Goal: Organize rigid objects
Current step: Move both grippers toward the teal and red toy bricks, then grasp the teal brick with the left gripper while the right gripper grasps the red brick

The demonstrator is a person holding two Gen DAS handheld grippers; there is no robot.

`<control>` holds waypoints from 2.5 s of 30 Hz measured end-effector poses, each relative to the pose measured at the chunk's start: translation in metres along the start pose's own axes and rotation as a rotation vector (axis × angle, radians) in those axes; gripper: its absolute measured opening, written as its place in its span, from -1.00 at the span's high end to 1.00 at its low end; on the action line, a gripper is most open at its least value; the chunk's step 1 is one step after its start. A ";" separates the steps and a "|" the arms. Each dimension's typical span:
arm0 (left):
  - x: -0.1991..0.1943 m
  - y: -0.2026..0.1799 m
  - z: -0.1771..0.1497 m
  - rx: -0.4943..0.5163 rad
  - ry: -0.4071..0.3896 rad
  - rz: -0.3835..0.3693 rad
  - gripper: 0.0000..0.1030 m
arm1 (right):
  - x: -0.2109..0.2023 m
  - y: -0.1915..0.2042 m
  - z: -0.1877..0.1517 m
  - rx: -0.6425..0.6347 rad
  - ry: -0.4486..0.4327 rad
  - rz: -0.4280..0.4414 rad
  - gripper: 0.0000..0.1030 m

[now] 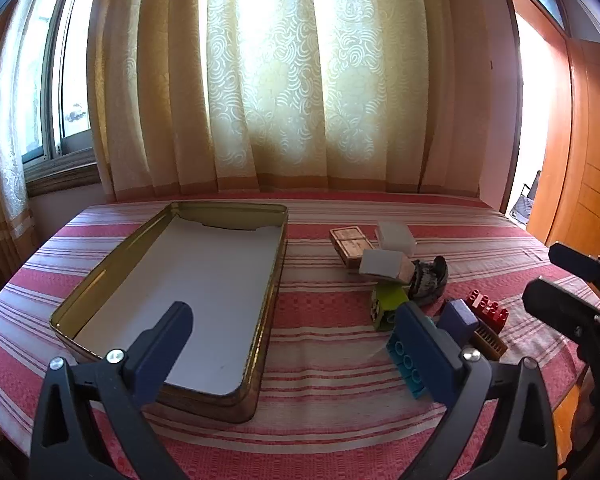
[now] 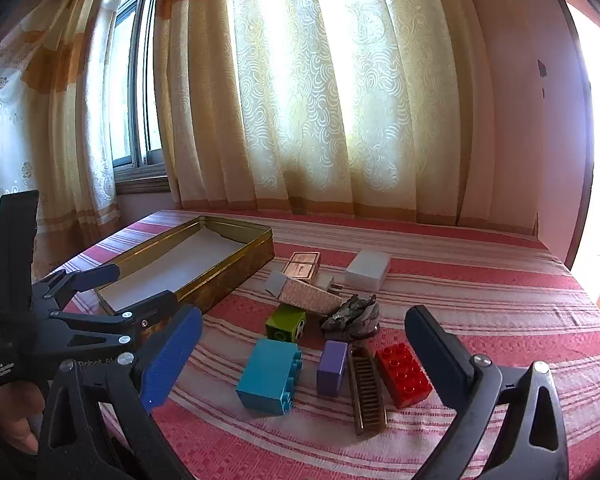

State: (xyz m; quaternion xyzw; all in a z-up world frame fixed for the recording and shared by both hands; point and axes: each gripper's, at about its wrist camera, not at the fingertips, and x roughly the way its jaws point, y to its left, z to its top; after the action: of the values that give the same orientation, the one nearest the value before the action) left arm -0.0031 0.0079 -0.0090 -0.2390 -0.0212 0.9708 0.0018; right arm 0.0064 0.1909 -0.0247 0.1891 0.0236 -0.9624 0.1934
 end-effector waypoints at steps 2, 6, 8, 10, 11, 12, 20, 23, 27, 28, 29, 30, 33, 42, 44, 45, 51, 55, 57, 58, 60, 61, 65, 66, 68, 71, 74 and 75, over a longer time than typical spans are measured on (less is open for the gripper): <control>-0.001 0.000 0.000 0.004 -0.002 0.002 -0.99 | -0.001 -0.001 0.000 0.008 0.001 0.007 -0.99; -0.001 -0.003 0.000 0.013 -0.006 0.006 -0.99 | -0.001 -0.001 0.000 0.014 0.004 0.011 -0.99; -0.001 -0.004 0.000 0.017 -0.005 0.007 -0.99 | -0.002 -0.002 -0.001 0.016 0.005 0.012 -0.99; -0.001 -0.005 0.000 0.021 -0.006 0.008 -0.99 | -0.003 -0.001 0.000 0.017 0.005 0.013 -0.99; -0.001 -0.005 0.000 0.023 -0.007 0.008 -0.99 | -0.003 -0.001 0.000 0.017 0.006 0.014 -0.99; -0.001 -0.006 0.000 0.024 -0.006 0.008 -0.99 | -0.003 -0.001 0.000 0.018 0.006 0.015 -0.99; 0.000 -0.007 0.000 0.023 -0.005 0.015 -0.99 | -0.004 -0.003 0.000 0.026 0.011 0.013 -0.99; 0.001 -0.009 0.000 0.026 0.000 0.012 -0.99 | -0.005 -0.006 0.000 0.031 0.010 0.009 -0.99; 0.004 -0.013 -0.002 0.030 0.008 0.008 -0.99 | -0.006 -0.012 0.000 0.040 0.012 -0.003 -0.99; 0.005 -0.015 -0.002 0.030 0.011 0.008 -0.99 | -0.006 -0.014 -0.001 0.042 0.012 -0.007 -0.99; 0.006 -0.016 -0.002 0.028 0.015 0.007 -0.99 | -0.006 -0.016 -0.002 0.044 0.011 -0.013 -0.99; 0.008 -0.017 -0.003 0.023 0.020 0.003 -0.99 | -0.007 -0.017 -0.003 0.043 0.010 -0.020 -0.99; 0.013 -0.027 -0.007 0.025 0.046 -0.025 -0.99 | -0.008 -0.025 -0.006 0.042 0.005 -0.055 -0.99; 0.030 -0.079 -0.015 0.109 0.109 -0.096 -0.99 | -0.009 -0.071 -0.026 0.104 0.028 -0.164 -0.99; 0.035 -0.086 -0.016 0.118 0.124 -0.102 -0.99 | -0.008 -0.081 -0.031 0.126 0.033 -0.177 -0.99; 0.037 -0.089 -0.016 0.124 0.133 -0.108 -0.99 | -0.007 -0.085 -0.032 0.134 0.036 -0.181 -0.99; 0.054 -0.100 -0.021 0.149 0.207 -0.101 -0.99 | 0.001 -0.099 -0.040 0.164 0.056 -0.186 -0.99; 0.060 -0.097 -0.022 0.133 0.247 -0.100 -0.93 | 0.008 -0.100 -0.042 0.139 0.077 -0.196 -0.99; 0.065 -0.094 -0.023 0.115 0.278 -0.114 -0.75 | 0.012 -0.101 -0.042 0.144 0.087 -0.185 -0.99; 0.067 -0.092 -0.024 0.103 0.294 -0.128 -0.68 | 0.013 -0.101 -0.041 0.144 0.090 -0.182 -0.99; 0.072 -0.088 -0.026 0.081 0.321 -0.142 -0.38 | 0.017 -0.100 -0.040 0.132 0.101 -0.180 -0.99; 0.073 -0.086 -0.027 0.071 0.329 -0.153 -0.28 | 0.020 -0.099 -0.039 0.122 0.108 -0.183 -0.99; 0.076 -0.081 -0.028 0.050 0.332 -0.182 0.18 | 0.033 -0.095 -0.034 0.077 0.150 -0.184 -0.97; 0.074 -0.079 -0.028 0.046 0.331 -0.189 0.19 | 0.036 -0.095 -0.032 0.069 0.161 -0.182 -0.92; 0.072 -0.077 -0.028 0.049 0.320 -0.184 0.20 | 0.043 -0.094 -0.031 0.060 0.190 -0.171 -0.71; 0.067 -0.070 -0.026 0.045 0.296 -0.176 0.20 | 0.057 -0.096 -0.033 0.052 0.250 -0.153 -0.43; 0.061 -0.064 -0.020 0.056 0.259 -0.156 0.20 | 0.067 -0.099 -0.036 0.051 0.297 -0.132 -0.21; 0.061 -0.061 -0.018 0.061 0.246 -0.144 0.20 | 0.068 -0.099 -0.036 0.043 0.303 -0.132 -0.21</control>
State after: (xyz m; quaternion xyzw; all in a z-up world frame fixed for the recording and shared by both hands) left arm -0.0493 0.0704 -0.0501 -0.3538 -0.0084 0.9318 0.0812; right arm -0.0772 0.2620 -0.0862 0.3342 0.0441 -0.9338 0.1201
